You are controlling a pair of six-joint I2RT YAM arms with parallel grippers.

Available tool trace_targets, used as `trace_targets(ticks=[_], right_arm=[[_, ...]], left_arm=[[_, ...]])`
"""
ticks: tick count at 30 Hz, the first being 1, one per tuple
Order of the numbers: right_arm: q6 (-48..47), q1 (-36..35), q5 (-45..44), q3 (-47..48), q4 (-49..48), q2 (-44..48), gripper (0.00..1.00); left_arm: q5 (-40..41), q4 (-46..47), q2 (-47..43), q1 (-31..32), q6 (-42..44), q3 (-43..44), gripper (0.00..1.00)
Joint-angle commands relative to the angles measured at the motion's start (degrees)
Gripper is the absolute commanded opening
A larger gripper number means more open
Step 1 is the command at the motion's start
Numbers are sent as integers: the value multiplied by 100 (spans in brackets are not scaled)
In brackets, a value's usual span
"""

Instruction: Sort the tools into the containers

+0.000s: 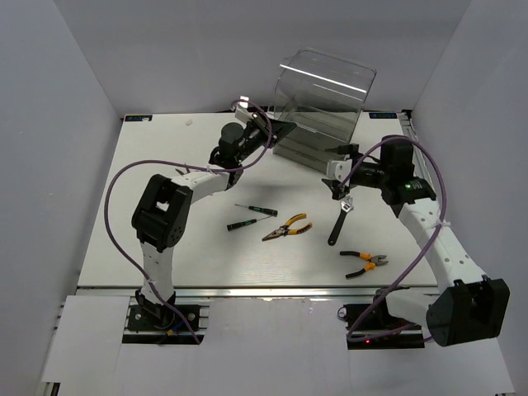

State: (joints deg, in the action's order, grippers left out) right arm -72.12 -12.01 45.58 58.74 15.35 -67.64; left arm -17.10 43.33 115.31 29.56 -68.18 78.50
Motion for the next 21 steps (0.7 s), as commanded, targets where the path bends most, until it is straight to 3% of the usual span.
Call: trace_targets(ticks=[1, 3, 6, 7, 11, 17, 21], right_arm=[[-994, -135, 56, 75, 247, 304, 84], [-1382, -292, 109, 164, 991, 269, 81], [-1263, -617, -557, -186, 831, 251, 73], [-1009, -697, -1020, -353, 141, 277, 71], [-278, -1083, -2014, -793, -1041, 155, 64], [365, -1435, -3657, -1400, -3550, -249, 64], [286, -1594, -4267, -1506, -4584, -680, 65]], left_arm=[[-109, 527, -623, -12, 305, 16, 0], [-100, 562, -693, -12, 323, 25, 0], [-109, 606, -772, -12, 323, 43, 0], [-109, 606, -799, -12, 332, 60, 0], [-118, 615, -878, -12, 332, 87, 0], [-92, 650, -905, -12, 306, 95, 0], [-91, 650, -931, -12, 306, 113, 0]])
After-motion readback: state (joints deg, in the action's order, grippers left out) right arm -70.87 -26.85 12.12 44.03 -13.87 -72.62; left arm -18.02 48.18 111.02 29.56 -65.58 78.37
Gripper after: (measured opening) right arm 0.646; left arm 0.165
